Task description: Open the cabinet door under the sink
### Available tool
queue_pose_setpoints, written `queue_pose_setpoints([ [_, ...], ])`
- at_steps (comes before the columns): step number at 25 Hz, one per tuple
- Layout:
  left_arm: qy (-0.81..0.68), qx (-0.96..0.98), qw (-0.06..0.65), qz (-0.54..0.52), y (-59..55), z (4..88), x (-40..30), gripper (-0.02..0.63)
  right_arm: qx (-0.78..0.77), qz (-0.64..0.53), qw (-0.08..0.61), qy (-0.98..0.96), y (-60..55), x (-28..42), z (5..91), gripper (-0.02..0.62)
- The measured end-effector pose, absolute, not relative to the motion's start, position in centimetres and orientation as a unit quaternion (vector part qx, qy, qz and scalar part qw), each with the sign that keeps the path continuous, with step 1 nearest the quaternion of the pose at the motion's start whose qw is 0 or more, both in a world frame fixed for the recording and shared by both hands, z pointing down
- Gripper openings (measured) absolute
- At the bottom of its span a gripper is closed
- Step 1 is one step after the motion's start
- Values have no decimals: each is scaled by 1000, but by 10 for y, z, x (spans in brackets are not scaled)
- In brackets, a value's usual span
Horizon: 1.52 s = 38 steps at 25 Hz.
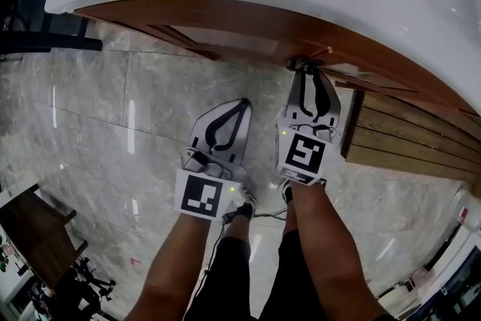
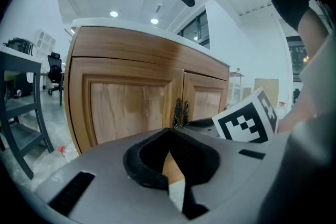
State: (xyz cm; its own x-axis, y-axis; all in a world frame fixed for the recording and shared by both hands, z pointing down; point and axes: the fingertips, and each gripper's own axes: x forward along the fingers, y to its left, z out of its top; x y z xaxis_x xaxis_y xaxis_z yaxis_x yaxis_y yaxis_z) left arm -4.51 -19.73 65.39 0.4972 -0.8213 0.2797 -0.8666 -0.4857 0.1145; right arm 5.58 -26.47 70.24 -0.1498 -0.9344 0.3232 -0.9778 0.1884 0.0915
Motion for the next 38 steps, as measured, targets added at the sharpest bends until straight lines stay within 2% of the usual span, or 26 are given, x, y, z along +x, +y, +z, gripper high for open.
queue_pose_setpoints([
  [19,-457,881,85,90,-138,627,-69,19,613,84,170,-767,-214,62,699,97],
  [24,-438,888,54,133,-118,632,-63,20,587,77,173,-787,-187,66,701,97],
  [31,-483,866,92,94,-102,639,-50,20,557,83,173,-808,-156,78,705,97],
  [38,-494,859,96,93,-77,642,-22,20,522,82,165,-833,-132,86,705,98],
])
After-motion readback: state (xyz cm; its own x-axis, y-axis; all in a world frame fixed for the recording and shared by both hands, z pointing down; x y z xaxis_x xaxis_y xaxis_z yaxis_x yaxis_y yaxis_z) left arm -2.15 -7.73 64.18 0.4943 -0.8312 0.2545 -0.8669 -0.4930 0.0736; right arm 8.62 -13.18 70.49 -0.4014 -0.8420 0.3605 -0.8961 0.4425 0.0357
